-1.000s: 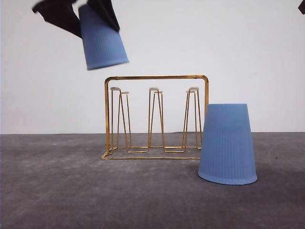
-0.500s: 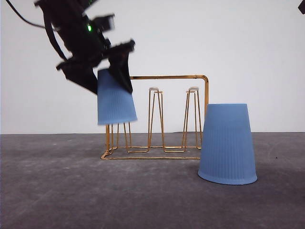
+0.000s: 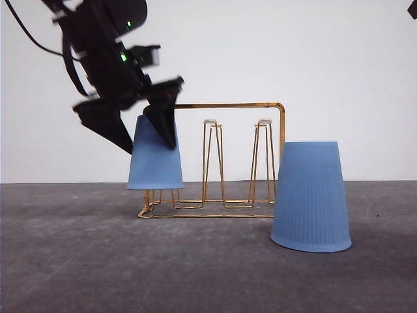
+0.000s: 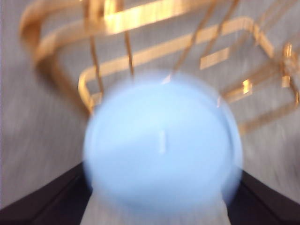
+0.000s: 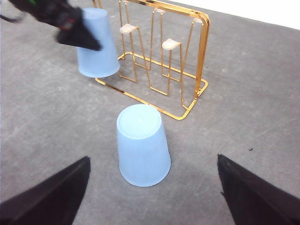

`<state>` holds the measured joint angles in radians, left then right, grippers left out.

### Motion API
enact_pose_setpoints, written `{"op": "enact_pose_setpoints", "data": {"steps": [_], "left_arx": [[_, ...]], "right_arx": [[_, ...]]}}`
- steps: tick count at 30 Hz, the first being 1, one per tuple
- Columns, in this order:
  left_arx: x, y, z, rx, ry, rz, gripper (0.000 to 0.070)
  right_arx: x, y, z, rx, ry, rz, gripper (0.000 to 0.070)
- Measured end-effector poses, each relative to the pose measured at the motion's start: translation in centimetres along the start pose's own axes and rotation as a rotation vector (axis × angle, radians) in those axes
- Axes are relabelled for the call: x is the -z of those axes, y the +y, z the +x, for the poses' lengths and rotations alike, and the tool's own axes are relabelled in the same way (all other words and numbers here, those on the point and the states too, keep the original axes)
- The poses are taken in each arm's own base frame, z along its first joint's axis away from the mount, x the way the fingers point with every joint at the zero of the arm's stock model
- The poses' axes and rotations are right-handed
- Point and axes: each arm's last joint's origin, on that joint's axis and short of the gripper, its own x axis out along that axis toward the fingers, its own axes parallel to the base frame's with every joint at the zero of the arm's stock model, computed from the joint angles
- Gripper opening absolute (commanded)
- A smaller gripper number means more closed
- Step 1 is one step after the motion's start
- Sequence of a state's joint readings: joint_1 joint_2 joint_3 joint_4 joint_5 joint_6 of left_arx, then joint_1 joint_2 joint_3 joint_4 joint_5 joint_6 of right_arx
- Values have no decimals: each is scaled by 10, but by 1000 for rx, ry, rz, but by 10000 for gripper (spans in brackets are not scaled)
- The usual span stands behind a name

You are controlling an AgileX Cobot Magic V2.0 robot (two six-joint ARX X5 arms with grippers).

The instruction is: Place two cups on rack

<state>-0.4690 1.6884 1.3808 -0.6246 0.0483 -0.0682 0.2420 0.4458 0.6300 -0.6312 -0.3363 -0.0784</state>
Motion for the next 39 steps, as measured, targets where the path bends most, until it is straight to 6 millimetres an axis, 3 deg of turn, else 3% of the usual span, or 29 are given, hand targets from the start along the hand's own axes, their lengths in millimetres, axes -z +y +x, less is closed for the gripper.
{"op": "enact_pose_setpoints", "data": {"steps": [5, 7, 9, 15, 21, 23, 29, 39], "left_arx": [[-1, 0, -51, 18, 38, -11, 496], [5, 1, -62, 48, 75, -20, 455], [10, 2, -68, 84, 113, -31, 419], [38, 7, -81, 131, 169, -61, 416], [82, 17, -92, 116, 15, -114, 417], [100, 19, -94, 112, -31, -146, 417], [148, 25, -98, 56, -72, -234, 418], [148, 25, -109, 43, -155, -242, 418]], "right_arx": [[0, 0, 0, 0, 0, 0, 552], [0, 0, 0, 0, 0, 1, 552], [0, 0, 0, 0, 0, 5, 552], [1, 1, 0, -23, 7, 32, 553], [1, -2, 11, -66, 60, 57, 596], [1, -4, 17, -68, 87, 68, 636], [-2, -9, 44, -97, 149, 76, 640], [-3, -13, 109, -162, 213, 55, 640]]}}
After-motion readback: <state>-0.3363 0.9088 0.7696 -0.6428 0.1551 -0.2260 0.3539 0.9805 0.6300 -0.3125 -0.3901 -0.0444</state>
